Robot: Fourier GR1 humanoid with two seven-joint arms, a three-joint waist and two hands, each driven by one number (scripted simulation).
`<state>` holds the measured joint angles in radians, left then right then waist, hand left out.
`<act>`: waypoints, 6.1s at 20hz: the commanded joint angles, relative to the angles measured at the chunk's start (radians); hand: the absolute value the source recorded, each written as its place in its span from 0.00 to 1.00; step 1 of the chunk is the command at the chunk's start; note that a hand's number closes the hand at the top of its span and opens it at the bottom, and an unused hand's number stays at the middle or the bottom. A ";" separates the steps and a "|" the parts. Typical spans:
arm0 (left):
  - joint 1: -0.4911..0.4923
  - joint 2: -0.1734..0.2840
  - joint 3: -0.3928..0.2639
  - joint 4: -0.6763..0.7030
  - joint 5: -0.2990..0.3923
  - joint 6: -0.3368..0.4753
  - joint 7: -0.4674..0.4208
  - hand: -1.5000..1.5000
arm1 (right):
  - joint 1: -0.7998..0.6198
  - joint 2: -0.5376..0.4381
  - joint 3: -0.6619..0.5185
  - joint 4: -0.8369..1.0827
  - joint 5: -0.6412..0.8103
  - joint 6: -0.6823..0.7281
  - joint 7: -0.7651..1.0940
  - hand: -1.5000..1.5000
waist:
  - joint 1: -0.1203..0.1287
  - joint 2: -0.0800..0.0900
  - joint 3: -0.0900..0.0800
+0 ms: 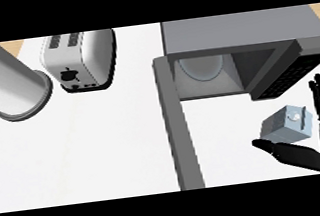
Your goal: Pick up the milk, place it into the microwave and close the microwave
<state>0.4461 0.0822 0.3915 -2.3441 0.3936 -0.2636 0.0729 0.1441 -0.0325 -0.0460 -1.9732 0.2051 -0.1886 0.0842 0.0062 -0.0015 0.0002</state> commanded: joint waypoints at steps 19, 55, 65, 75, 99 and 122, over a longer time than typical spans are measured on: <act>0.076 -0.047 0.169 -0.034 0.161 -0.161 0.001 0.00 | 0.065 -0.052 -0.217 0.528 -0.157 0.110 -0.492 0.00 | 0.004 -0.001 0.000; 0.049 -0.081 0.184 -0.055 0.177 -0.193 0.063 0.00 | -0.428 -0.145 -0.229 1.338 -0.097 0.159 -1.077 1.00 | 0.013 0.002 0.001; 0.124 -0.081 0.250 -0.047 0.248 -0.256 0.025 0.00 | -0.491 -0.113 -0.119 1.296 -0.095 0.381 -1.072 1.00 | 0.008 -0.004 0.000; 0.085 -0.081 0.258 -0.021 0.214 -0.239 0.044 0.00 | -0.464 0.009 -0.015 0.910 -0.057 0.197 -0.751 1.00 | -0.002 -0.002 -0.001; -0.036 -0.075 0.247 0.064 0.156 -0.266 0.037 0.00 | -1.130 -0.049 -0.116 1.612 0.170 -0.237 -0.642 1.00 | 0.059 0.025 0.001; -0.134 -0.017 0.230 0.149 0.153 -0.263 0.051 0.00 | -1.208 -0.235 -0.131 1.865 0.281 -0.658 -0.618 0.00 | 0.125 0.071 0.003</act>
<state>0.3392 0.0548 0.6152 -2.2131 0.5571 -0.5388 0.1291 -1.0626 -0.2431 -0.1680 -0.1409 0.4793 -0.7458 -0.5885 0.1289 0.0657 0.0052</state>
